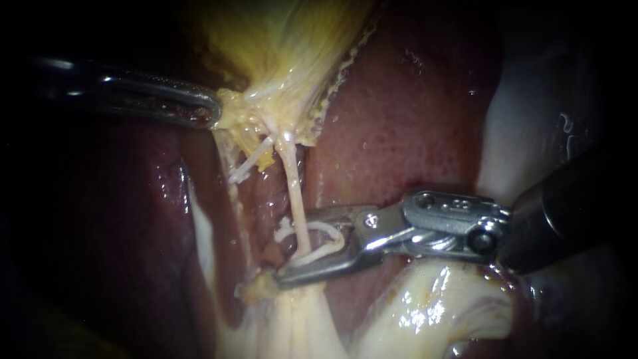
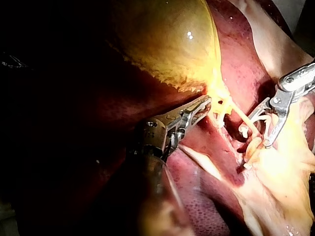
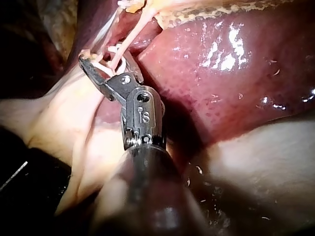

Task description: Clipping first clip right tube

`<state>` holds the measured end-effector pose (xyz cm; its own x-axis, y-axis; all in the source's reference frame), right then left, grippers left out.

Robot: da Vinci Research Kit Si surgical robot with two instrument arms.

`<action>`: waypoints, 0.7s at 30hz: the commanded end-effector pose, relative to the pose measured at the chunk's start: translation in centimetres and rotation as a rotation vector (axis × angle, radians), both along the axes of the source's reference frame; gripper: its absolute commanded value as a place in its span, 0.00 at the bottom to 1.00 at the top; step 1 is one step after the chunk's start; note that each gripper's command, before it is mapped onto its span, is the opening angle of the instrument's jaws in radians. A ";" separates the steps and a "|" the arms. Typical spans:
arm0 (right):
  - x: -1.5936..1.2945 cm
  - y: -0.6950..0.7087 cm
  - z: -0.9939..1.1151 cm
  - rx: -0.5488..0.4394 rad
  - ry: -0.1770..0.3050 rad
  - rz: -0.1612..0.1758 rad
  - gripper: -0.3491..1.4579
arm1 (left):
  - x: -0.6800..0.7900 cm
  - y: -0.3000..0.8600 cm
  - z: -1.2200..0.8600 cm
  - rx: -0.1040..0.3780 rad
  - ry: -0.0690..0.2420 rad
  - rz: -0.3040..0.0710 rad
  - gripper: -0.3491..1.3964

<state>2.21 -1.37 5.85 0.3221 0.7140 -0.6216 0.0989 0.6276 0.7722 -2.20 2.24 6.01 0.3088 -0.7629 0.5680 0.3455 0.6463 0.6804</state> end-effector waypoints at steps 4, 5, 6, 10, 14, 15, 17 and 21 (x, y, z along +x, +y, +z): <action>-0.02 -0.06 -0.10 0.019 0.020 -0.038 0.46 | 0.00 0.00 0.00 0.000 -0.001 0.001 0.00; -0.02 -0.07 -0.11 0.019 0.024 -0.046 0.46 | 0.00 0.00 0.00 0.000 -0.001 0.001 0.00; -0.02 -0.08 -0.13 0.025 0.026 -0.056 0.46 | 0.00 0.00 0.00 0.000 -0.001 0.001 0.00; -0.02 -0.09 -0.14 0.056 0.025 -0.073 0.45 | 0.00 0.00 0.00 0.000 -0.001 0.000 0.00; -0.02 -0.08 -0.15 0.076 0.003 -0.044 0.42 | 0.00 0.00 0.00 0.000 0.000 0.000 0.00; -0.03 -0.07 -0.16 0.082 0.001 -0.043 0.40 | 0.00 0.00 0.00 0.000 0.000 0.000 0.00; -0.03 -0.04 -0.18 0.106 -0.009 -0.040 0.36 | 0.00 0.00 0.00 0.000 0.000 0.000 0.00; -0.04 -0.02 -0.20 0.151 -0.027 -0.037 0.26 | 0.00 0.00 0.00 0.000 0.000 0.000 0.00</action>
